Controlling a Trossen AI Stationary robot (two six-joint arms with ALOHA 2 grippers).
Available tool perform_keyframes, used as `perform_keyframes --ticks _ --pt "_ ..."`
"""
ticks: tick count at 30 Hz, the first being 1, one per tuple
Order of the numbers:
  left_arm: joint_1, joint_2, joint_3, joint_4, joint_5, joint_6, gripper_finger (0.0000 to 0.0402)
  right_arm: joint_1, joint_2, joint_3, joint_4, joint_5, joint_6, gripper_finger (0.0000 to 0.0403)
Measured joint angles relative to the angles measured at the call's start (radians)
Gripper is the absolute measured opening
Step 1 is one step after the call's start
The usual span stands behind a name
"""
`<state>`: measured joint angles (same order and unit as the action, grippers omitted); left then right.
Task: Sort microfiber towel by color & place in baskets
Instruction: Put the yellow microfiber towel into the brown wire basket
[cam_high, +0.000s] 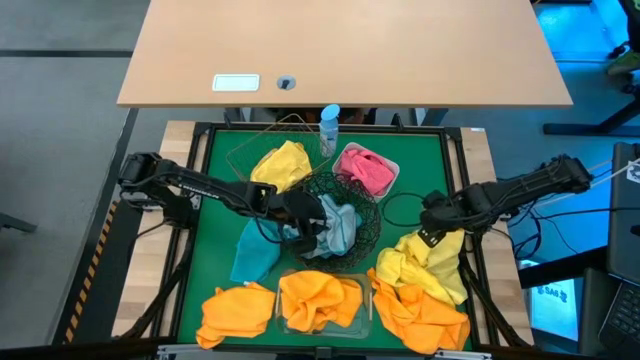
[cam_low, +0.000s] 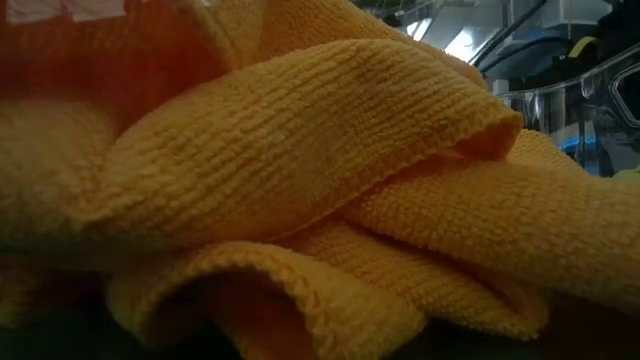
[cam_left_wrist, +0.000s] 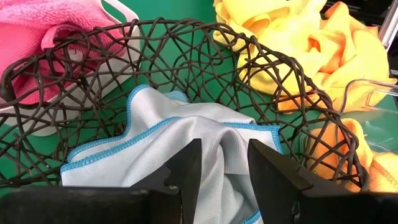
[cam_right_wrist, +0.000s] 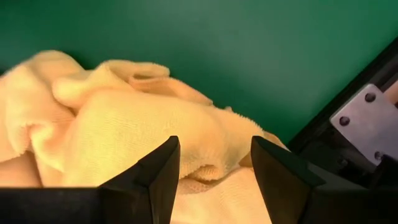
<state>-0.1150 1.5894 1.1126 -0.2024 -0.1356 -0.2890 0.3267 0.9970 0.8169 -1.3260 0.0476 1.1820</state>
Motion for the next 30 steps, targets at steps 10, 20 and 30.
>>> perform_keyframes --ticks 10,20,30 --pt "0.0 0.0 0.0 0.0 0.0 0.002 0.0124 0.0 0.115 0.0 0.001 -0.014 -0.001 0.0187" --pt "0.001 -0.006 -0.001 0.0 0.0 0.009 0.0124 0.0 0.125 0.0 0.043 -0.051 -0.012 0.005" --pt "0.001 -0.143 -0.001 -0.078 0.0 0.022 0.0124 0.0 0.124 0.01 0.131 -0.059 -0.068 0.0017"
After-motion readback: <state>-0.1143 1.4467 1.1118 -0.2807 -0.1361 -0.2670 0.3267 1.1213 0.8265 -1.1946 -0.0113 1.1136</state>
